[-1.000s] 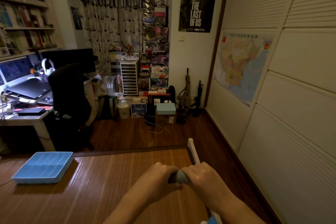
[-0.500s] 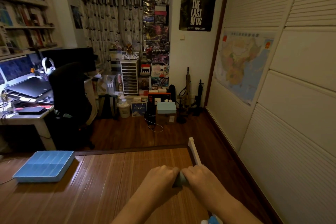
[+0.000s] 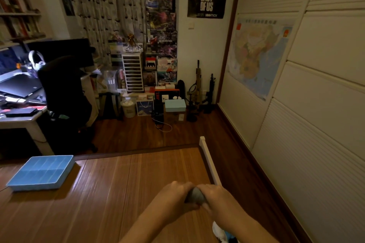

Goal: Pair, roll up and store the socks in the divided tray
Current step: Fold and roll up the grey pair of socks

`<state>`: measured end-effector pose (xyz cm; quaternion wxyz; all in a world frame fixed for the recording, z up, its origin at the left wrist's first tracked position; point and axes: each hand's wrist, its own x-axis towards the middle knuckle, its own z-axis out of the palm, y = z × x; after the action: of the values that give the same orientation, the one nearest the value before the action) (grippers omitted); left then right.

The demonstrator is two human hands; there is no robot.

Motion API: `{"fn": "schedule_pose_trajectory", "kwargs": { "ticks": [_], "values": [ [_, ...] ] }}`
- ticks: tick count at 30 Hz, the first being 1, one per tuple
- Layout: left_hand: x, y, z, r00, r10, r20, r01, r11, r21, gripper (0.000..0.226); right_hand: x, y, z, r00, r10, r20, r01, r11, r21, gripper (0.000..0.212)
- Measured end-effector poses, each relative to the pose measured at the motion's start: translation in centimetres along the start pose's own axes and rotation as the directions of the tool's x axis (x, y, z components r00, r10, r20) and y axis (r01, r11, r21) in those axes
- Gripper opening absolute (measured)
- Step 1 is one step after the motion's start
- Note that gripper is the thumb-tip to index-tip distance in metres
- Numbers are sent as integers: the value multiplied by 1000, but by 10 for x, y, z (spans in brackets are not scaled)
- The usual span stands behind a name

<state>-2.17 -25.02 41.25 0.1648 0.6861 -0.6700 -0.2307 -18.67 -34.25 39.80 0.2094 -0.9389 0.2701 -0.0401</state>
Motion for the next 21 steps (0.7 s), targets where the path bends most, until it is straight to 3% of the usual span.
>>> {"fn": "schedule_pose_trajectory", "kwargs": {
  "ticks": [2,4,6,8,10,14,18,21],
  "values": [
    [-1,-7,8,997,58,-54,-69,972,-226,42,-4,5,1,992,112,52,-121,965,234,27],
    [0,-15,17,994,56,-98,-93,895,-437,42,-9,10,1,974,163,159,-220,857,466,13],
    [2,-17,28,997,-6,-81,-48,758,-650,41,-15,17,4,954,158,256,-293,690,662,19],
    [8,-19,42,998,-59,-16,23,607,-794,39,-22,26,12,940,176,292,-339,576,744,23],
    [18,-23,59,997,-78,16,57,568,-821,29,-28,37,23,926,210,314,-378,513,771,23],
    [40,-27,99,995,-87,54,97,625,-775,19,-41,62,50,873,307,378,-480,411,775,31],
    [59,-35,146,988,-106,112,154,681,-716,17,-53,89,84,853,446,272,-496,525,692,25],
    [72,-43,183,969,-142,201,244,664,-707,21,-60,110,119,852,473,225,-495,587,641,18]
  ]
}}
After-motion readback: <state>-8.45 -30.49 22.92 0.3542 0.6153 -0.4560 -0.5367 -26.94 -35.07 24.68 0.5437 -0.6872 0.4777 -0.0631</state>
